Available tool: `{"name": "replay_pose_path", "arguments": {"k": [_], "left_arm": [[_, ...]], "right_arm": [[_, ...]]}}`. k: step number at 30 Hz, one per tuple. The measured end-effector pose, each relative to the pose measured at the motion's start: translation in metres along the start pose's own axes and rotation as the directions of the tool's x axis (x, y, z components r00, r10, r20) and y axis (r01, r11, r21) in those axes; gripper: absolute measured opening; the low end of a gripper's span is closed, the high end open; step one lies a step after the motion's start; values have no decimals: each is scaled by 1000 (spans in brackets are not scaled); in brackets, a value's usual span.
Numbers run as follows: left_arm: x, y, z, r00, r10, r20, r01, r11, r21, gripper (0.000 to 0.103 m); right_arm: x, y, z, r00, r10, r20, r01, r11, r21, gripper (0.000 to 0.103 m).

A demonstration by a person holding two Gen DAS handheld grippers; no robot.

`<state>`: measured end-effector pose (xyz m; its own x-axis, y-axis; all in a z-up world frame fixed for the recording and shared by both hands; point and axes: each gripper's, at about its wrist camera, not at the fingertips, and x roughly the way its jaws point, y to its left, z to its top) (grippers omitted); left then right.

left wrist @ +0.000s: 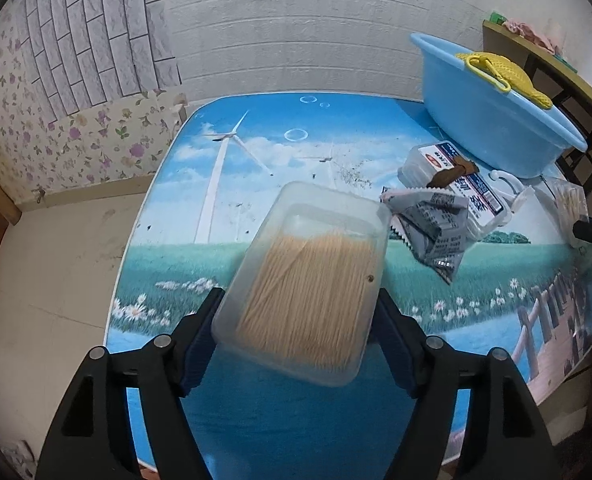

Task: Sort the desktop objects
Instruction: 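Grasp the clear stick box with the left gripper while the right gripper grasps the swab bag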

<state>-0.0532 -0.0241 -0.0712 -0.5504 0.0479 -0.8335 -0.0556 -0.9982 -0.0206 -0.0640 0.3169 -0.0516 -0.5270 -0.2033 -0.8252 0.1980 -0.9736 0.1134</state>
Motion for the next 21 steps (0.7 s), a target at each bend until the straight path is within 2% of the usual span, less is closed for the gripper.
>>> {"name": "replay_pose_path", "arguments": {"k": [2,5,8,11,14,16,17,18,21], "left_arm": [[2,-2,3,1000,-2,1,2,1000,4,74],[5,-5,6,1000,-2,5,2,1000,9,80],[7,-7,7,1000,-2,10,2,1000,12,84],[10,-7,8,1000,3,14,-3,1000,5,90],[11,-7,8,1000,4,18,-4,1000,3,90],[10,-7,8,1000,-2,23,1,1000,8,81],[7,-9,8,999,-2,33,1,1000,19,65],[6,-9,9,999,-8,33,7,1000,22,61],[4,-9,8,999,-14,30,13,1000,21,61]], "right_arm": [[1,3,1,1000,-3,-2,2,1000,-14,32],[8,7,1,1000,-9,-17,9,999,-34,41],[13,5,0,999,-16,-32,15,999,-33,45],[16,4,0,999,-10,-38,9,1000,-27,47],[16,4,0,999,-3,-34,2,1000,-30,48],[14,4,0,999,18,-33,-19,1000,-24,47],[12,4,-1,999,27,-24,-28,999,-25,44],[10,4,-1,999,28,-17,-29,999,-28,38],[4,4,-1,999,36,-1,-36,999,-30,36]]}}
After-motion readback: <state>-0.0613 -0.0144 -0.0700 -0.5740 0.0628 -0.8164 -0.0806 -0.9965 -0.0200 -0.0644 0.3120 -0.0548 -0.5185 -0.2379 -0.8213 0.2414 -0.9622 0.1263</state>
